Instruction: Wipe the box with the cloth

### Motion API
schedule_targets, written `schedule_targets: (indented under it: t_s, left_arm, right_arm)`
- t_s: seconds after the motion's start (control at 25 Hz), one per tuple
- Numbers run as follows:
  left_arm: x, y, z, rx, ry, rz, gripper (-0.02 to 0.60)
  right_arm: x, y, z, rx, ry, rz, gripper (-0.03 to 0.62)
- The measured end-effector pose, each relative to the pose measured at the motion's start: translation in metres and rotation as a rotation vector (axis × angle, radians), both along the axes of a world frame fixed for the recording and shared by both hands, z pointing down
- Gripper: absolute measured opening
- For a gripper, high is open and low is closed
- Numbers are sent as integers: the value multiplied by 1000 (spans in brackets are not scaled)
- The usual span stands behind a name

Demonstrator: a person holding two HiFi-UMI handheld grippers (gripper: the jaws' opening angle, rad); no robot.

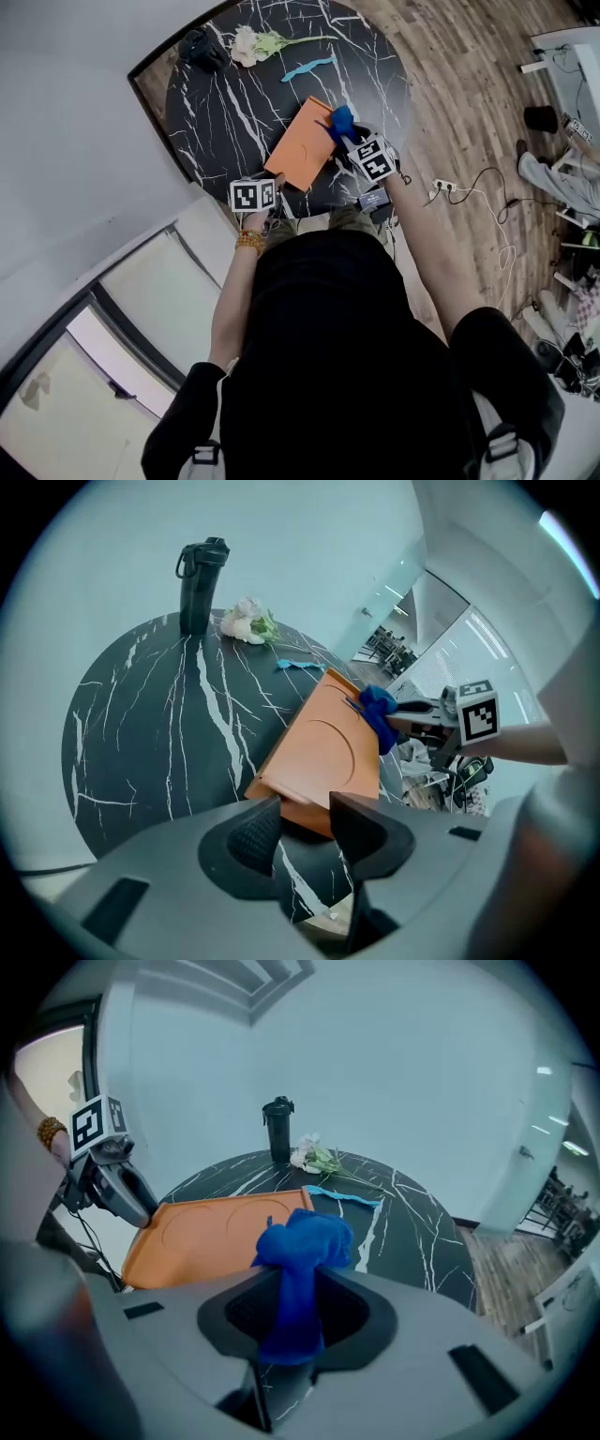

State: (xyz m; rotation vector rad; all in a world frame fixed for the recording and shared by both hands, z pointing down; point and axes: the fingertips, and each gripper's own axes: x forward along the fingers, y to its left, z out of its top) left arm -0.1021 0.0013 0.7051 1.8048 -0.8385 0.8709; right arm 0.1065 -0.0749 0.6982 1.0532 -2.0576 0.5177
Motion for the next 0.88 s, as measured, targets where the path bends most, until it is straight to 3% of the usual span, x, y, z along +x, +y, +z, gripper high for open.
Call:
schedule_targets:
  t_s: [0.4, 0.88]
  left_arm:
    - [1, -2, 2, -15, 30, -16, 170]
    - [2, -2, 6, -44, 127, -38, 181]
  right_arm:
    - [-45, 49, 2, -28, -36, -48, 86]
    - [-96, 90, 1, -51, -44, -56, 86]
